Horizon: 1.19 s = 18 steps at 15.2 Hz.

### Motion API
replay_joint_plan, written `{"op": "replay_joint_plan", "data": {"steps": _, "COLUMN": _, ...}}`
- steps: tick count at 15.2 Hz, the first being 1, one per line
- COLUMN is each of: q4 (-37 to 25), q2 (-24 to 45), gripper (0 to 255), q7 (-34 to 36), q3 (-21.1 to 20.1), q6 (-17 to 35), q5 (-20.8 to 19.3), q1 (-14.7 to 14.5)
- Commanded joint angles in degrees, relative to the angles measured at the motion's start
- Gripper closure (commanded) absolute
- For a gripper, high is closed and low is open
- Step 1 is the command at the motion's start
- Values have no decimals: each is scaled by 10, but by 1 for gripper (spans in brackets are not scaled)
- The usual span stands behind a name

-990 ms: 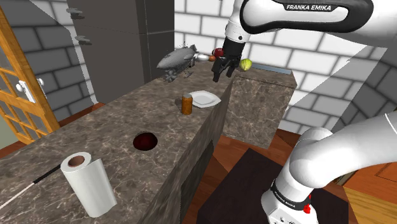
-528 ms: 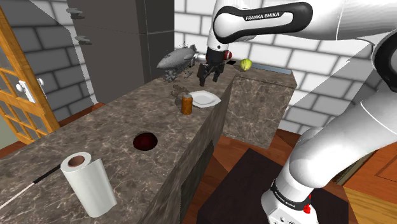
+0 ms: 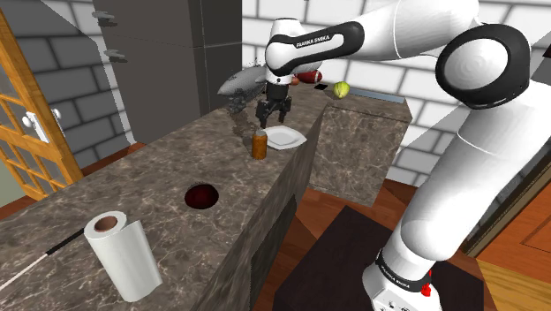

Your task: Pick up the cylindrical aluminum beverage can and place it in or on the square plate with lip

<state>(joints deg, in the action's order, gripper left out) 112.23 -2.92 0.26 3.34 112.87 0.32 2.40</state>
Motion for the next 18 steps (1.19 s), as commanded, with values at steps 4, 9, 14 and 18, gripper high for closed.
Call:
{"op": "replay_joint_plan", "data": {"steps": 4, "q4": -90, "q2": 121, "gripper": 0, "q7": -2, "q3": 3, "q6": 5, "q5": 11, "q1": 4}}
{"op": "replay_joint_plan", "data": {"steps": 9, "q4": -87, "q2": 149, "gripper": 0, "q7": -3, "q3": 3, "q6": 32, "q5": 14, "q1": 5}}
{"op": "replay_joint_plan", "data": {"steps": 14, "q4": -72, "q2": 158, "gripper": 0, "q7": -4, "q3": 3, "q6": 57, "q5": 15, "q1": 5}}
{"op": "replay_joint_plan", "data": {"steps": 18, "q4": -72, "q2": 158, "gripper": 0, "q7": -4, "q3": 3, "q6": 57, "q5": 15, "q1": 5}}
